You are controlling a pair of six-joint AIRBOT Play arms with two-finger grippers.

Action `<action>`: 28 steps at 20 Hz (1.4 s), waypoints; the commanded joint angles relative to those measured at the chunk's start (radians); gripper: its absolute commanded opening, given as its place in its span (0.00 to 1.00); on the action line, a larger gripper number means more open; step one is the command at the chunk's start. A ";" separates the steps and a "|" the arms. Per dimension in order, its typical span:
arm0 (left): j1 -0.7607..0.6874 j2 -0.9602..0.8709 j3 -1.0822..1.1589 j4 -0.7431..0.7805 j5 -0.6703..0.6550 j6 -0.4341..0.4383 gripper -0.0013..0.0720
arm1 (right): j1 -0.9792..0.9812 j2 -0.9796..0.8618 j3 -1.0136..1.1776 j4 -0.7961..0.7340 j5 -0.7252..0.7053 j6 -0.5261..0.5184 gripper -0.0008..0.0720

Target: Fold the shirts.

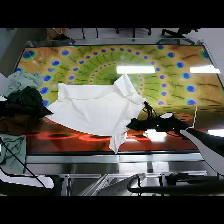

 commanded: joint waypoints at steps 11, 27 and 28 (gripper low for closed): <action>-0.040 0.694 0.272 -0.594 0.155 0.093 0.04 | -0.195 0.640 0.530 0.157 0.064 -0.128 0.04; -0.294 0.784 0.145 -0.052 0.349 -0.055 0.04 | -0.362 0.351 0.832 -0.219 0.326 -0.015 0.03; -0.344 0.720 0.108 0.009 0.396 -0.057 0.04 | -0.354 0.292 0.776 -0.219 0.319 -0.029 0.03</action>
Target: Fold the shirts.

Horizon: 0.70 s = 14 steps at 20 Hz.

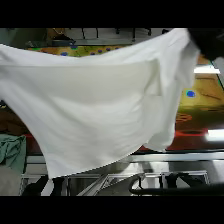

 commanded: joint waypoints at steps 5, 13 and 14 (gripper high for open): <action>-0.246 -0.535 -0.110 0.235 0.121 -0.087 0.04 | 0.116 -0.450 -0.293 -0.011 -0.166 -0.140 0.03; -0.217 -0.845 0.233 0.220 -0.134 -0.166 0.35 | 0.075 -0.568 -0.254 0.057 -0.199 -0.182 0.47; -0.195 -0.845 0.260 0.221 -0.175 -0.182 0.85 | 0.043 -0.539 -0.254 0.056 -0.163 -0.176 0.48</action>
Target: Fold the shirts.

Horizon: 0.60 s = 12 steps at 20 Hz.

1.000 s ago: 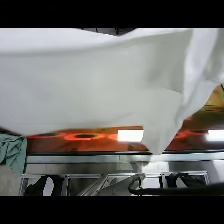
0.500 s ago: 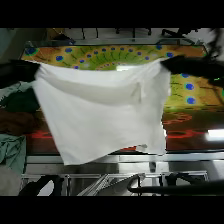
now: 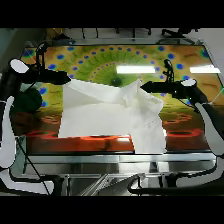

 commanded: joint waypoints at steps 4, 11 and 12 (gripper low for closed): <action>0.148 -0.037 0.136 0.012 -0.321 -0.072 0.97 | -0.266 0.156 0.007 -0.039 0.248 0.097 0.51; 0.341 0.125 -0.459 0.014 -0.284 0.027 0.97 | -0.512 0.266 -0.166 -0.193 0.366 0.192 0.51; 0.362 0.142 -0.553 0.014 -0.247 0.050 0.97 | -0.514 0.267 -0.193 -0.194 0.367 0.192 0.51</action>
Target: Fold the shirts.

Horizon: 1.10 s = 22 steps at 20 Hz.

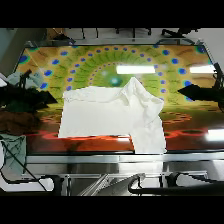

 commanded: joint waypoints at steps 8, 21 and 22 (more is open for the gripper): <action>0.048 0.059 -0.540 -0.014 0.254 0.132 0.97 | -0.056 0.030 -0.137 -0.032 0.026 0.018 0.51; -0.086 0.059 -0.412 -0.009 0.315 0.119 0.04 | -0.045 -0.113 -0.212 -0.128 0.072 0.043 0.51; -0.086 0.059 -0.412 -0.009 0.314 0.119 0.04 | -0.034 -0.135 -0.231 -0.125 0.070 0.031 0.51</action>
